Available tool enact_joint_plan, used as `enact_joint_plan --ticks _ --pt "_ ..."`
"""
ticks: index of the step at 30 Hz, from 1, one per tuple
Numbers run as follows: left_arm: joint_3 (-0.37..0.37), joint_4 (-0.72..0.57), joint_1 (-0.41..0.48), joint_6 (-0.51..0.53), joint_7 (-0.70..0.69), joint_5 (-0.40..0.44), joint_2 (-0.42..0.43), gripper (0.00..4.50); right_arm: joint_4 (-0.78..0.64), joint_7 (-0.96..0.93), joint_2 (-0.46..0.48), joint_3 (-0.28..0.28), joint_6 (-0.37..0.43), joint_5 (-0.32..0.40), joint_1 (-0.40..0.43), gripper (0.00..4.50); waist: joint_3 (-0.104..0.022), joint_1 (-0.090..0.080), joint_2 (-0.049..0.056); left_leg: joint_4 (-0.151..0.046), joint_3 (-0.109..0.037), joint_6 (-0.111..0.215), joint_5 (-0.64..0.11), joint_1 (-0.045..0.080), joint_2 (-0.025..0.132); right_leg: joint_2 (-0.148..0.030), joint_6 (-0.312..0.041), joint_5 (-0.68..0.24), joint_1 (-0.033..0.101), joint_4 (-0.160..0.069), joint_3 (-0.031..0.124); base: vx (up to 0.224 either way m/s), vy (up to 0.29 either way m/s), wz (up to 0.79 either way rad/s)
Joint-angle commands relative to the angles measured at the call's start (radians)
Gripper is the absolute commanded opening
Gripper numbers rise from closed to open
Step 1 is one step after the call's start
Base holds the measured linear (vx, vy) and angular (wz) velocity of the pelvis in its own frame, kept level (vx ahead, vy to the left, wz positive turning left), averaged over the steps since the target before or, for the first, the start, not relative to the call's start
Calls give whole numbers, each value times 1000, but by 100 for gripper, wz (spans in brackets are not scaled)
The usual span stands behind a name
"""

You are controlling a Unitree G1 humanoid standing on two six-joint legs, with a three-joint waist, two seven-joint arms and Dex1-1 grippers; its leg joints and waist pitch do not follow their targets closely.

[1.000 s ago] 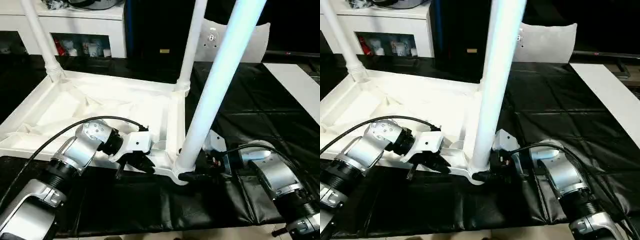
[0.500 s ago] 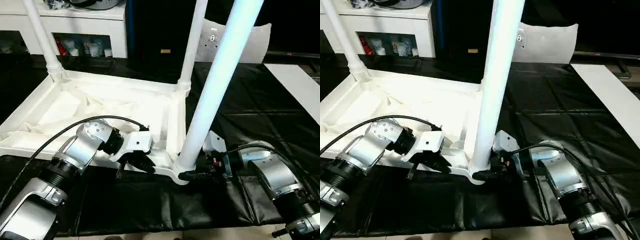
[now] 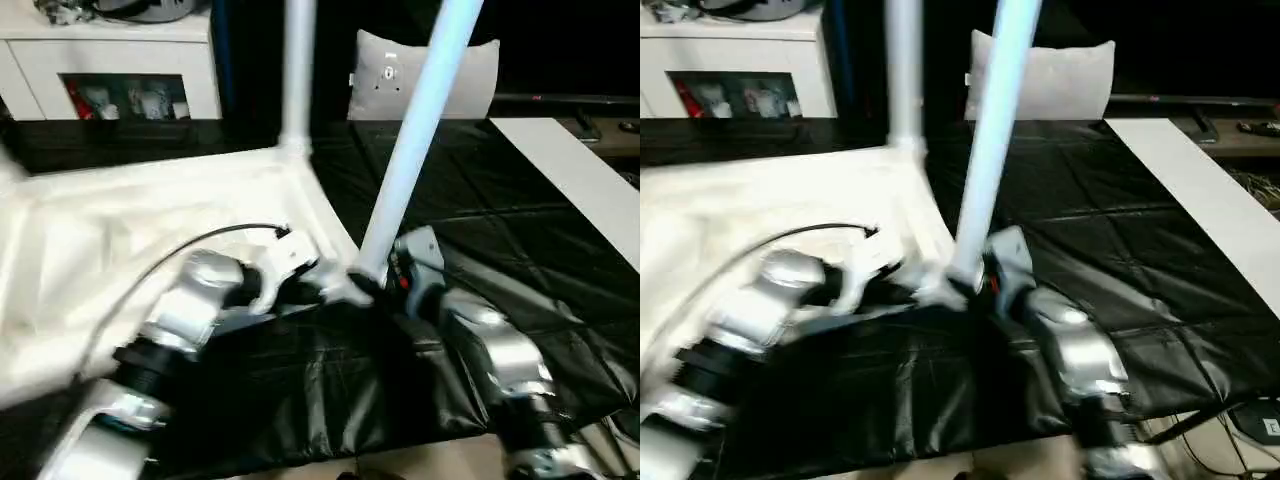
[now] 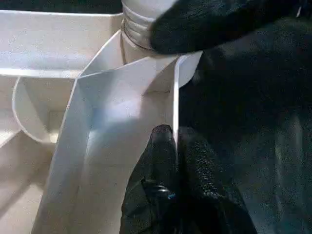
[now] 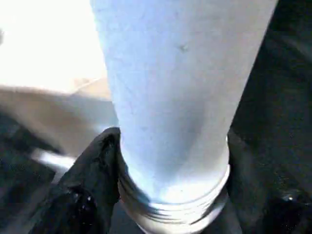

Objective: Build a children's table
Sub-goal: Rotate leg to tighten

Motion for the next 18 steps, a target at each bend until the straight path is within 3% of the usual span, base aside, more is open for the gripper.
enact_joint_plan --ticks 1,2,7,12,15,18 --pt "-36 -64 -37 -12 25 -39 -72 0 6 16 72 76 20 41 -11 307 -61 7 8 -67 -6 43 -128 -11 20 -69 -120 -351 58 -96 65 0 0 0" --pt "-37 -64 -39 -12 30 -33 -75 0 2 6 82 72 12 37 -9 341 -61 7 9 -68 -6 47 -124 -12 22 -69 -125 -325 59 -93 66 0 0 0" --pt "-56 -52 -37 -42 32 11 -45 0 -21 -24 83 50 -3 18 3 377 -58 3 15 -71 -7 50 -143 -12 23 -69 -131 -314 59 -95 66 0 0 0" --pt "-64 -46 -27 -91 -16 7 13 0 -73 64 4 49 -33 37 34 420 -58 7 16 -71 -8 49 -152 -13 23 -70 -124 -320 61 -95 67 0 0 0" --pt "-68 -38 -26 -124 -50 2 37 0 -91 120 -35 54 -44 43 47 445 -61 7 16 -70 -7 65 -126 -16 25 -70 -149 -251 63 -86 69 0 0 0" --pt "-68 -25 -27 -167 -100 -7 60 0 -105 190 -88 64 -60 45 56 445 -60 12 12 -68 -4 68 -121 -15 25 -71 -152 -257 62 -87 70 0 0 0"
